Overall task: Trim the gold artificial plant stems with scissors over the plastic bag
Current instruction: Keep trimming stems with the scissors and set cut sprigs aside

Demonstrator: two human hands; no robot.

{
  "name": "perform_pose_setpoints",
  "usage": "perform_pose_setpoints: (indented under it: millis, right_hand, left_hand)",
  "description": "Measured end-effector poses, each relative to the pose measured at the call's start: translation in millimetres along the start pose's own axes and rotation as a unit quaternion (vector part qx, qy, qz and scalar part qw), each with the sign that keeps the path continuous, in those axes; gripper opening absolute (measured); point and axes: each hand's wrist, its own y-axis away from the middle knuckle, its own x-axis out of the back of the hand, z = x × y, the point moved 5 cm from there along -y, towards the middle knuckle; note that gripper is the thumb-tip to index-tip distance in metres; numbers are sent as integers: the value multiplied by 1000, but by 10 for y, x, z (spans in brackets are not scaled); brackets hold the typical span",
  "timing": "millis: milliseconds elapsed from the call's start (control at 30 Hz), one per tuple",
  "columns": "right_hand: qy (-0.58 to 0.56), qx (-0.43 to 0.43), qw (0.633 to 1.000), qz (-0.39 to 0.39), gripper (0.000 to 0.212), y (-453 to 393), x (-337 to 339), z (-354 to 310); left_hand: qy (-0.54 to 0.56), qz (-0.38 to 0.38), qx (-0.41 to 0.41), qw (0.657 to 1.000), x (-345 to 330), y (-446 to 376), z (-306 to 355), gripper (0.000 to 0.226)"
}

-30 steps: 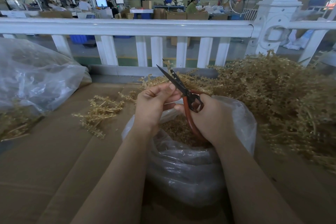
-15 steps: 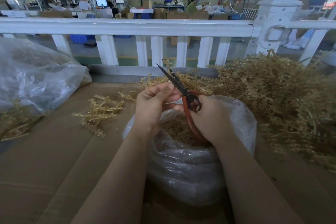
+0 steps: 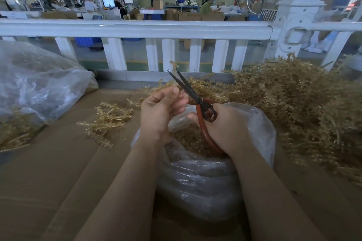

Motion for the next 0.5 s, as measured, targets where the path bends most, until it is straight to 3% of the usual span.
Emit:
perform_pose_setpoints:
  millis: [233, 367, 500]
  right_hand:
    - [-11, -21, 1000, -15, 47, 13, 16, 15]
    - [-11, -18, 999, -25, 52, 21, 27, -5]
    - [-91, -47, 995, 16, 39, 7, 64, 16]
  left_hand:
    - [14, 27, 22, 999, 9, -1, -22, 4]
    - [48, 63, 25, 997, 75, -30, -3, 7]
    - [-32, 36, 35, 998, 12, -13, -25, 16]
